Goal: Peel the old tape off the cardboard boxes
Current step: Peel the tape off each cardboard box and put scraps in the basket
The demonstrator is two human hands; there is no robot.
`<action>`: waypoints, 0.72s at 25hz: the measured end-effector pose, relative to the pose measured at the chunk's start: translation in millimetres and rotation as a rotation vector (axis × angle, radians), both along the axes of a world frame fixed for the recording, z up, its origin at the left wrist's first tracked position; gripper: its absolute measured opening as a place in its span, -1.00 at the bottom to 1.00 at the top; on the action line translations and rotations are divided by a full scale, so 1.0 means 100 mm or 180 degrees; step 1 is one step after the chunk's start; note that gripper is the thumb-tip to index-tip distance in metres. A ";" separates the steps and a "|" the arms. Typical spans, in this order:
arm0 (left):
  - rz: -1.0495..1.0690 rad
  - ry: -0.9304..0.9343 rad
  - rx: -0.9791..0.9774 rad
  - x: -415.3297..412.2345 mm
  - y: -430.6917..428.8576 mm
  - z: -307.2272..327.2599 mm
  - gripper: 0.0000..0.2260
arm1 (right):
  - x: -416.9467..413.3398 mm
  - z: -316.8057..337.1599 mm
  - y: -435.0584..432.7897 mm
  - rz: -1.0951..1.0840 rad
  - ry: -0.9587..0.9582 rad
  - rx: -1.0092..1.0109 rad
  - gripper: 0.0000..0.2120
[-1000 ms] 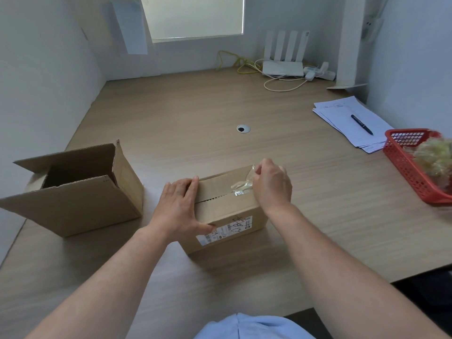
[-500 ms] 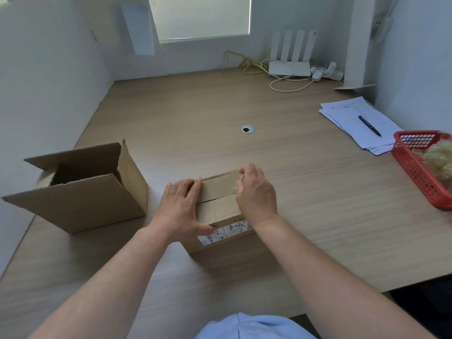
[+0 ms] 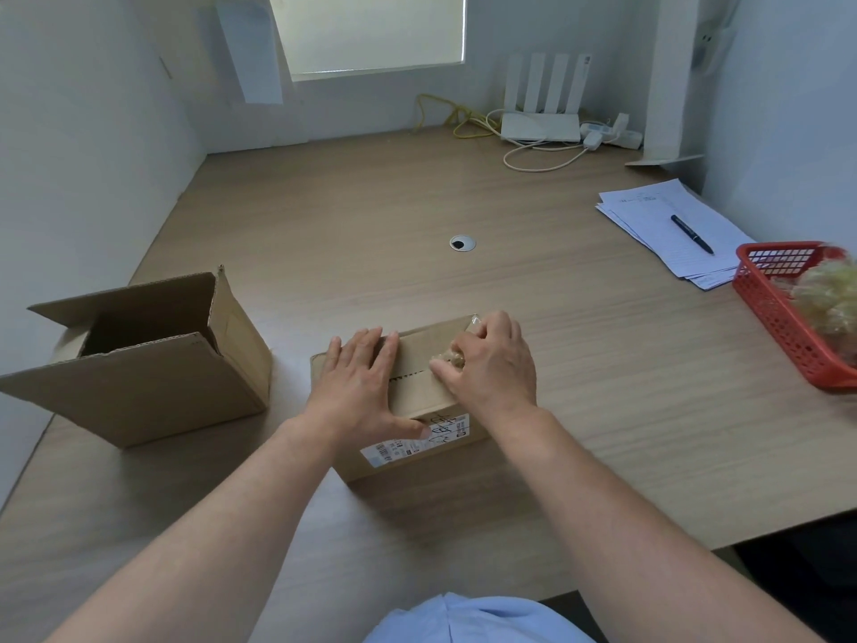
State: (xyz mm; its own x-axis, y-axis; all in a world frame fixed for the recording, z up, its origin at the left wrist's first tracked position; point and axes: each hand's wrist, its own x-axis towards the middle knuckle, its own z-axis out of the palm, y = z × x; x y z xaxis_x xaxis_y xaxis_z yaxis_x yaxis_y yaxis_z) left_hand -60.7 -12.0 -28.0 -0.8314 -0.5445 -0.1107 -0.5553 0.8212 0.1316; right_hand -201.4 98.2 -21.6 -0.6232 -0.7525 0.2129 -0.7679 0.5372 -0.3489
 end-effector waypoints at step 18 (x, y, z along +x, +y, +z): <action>-0.0143 -0.0113 -0.0034 0.19 -0.10 -0.01 0.17 | -0.40 -0.16 0.30 -0.0762 -0.3880 -0.1441 -0.86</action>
